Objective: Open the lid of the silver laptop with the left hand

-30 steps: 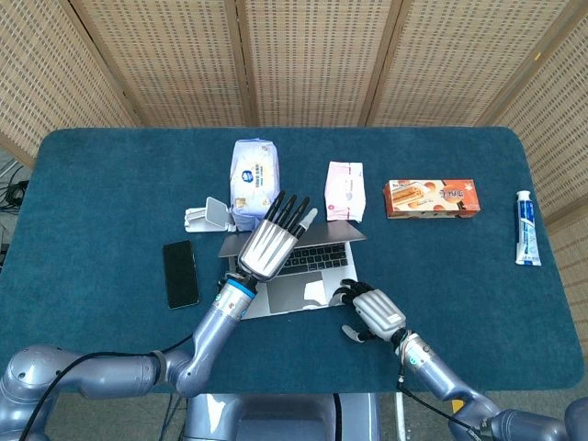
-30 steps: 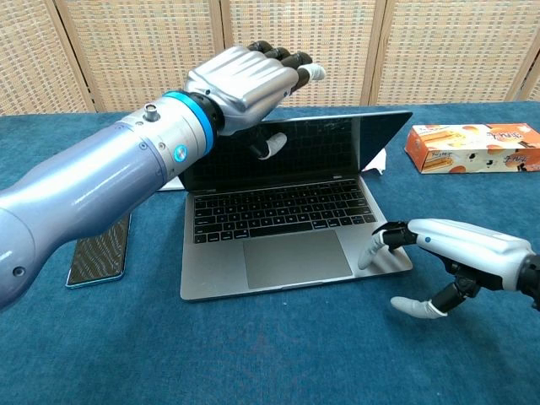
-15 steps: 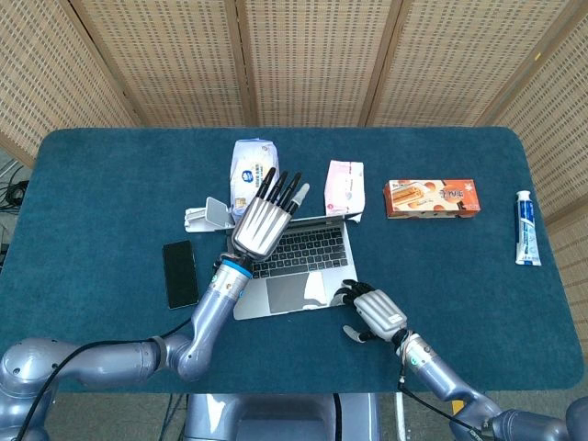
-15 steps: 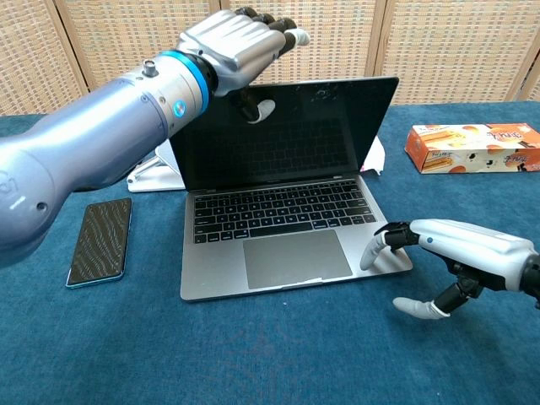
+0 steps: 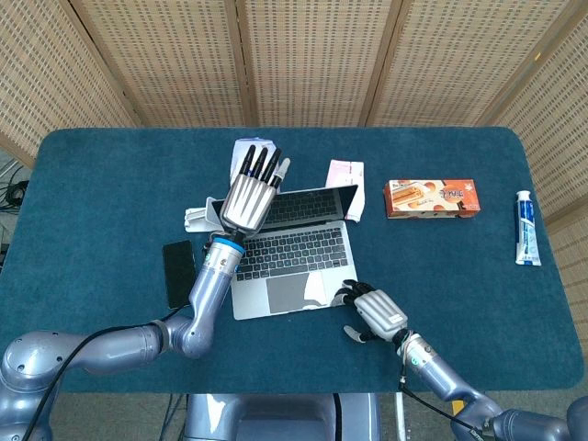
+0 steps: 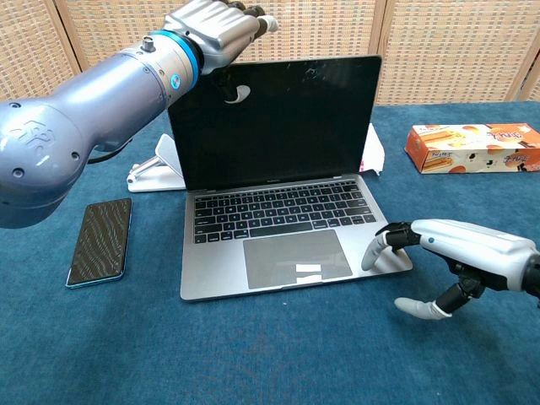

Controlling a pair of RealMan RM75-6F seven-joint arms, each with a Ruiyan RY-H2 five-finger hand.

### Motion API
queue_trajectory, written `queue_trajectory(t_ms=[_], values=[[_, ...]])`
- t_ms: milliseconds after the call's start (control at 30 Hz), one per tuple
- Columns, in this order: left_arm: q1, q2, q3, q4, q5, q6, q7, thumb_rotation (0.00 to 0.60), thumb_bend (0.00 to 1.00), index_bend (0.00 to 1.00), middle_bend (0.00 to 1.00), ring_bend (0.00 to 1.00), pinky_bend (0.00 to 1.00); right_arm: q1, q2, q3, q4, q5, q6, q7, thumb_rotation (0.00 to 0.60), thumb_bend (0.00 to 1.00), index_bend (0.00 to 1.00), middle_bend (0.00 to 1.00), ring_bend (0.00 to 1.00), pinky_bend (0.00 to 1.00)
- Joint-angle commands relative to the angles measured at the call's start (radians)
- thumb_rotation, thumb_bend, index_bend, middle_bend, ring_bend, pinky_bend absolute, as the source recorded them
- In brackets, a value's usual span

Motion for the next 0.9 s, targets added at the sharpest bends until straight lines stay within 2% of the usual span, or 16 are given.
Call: queue_trajectory(t_ms=[33,667,900], values=[[-0.009,-0.001,-0.002,0.018,-0.017,-0.002,0.004,0.548,0.37,0.00,0.00,0.00,0.00,0.000,0.000,-0.001,-0.001,0.001,0.000,0.000,0.600,0.41,0.30,0.26,0.09,0.17],[-0.051,0.014,-0.021,0.100,-0.105,0.002,0.025,0.549,0.37,0.00,0.00,0.00,0.00,0.005,0.003,-0.002,-0.012,0.004,0.006,-0.012,0.600,0.41,0.30,0.26,0.09,0.17],[-0.034,0.052,-0.019,0.019,-0.068,0.015,-0.038,0.548,0.37,0.00,0.00,0.00,0.00,0.000,0.014,0.000,-0.032,-0.009,0.036,-0.009,0.600,0.41,0.30,0.26,0.09,0.17]])
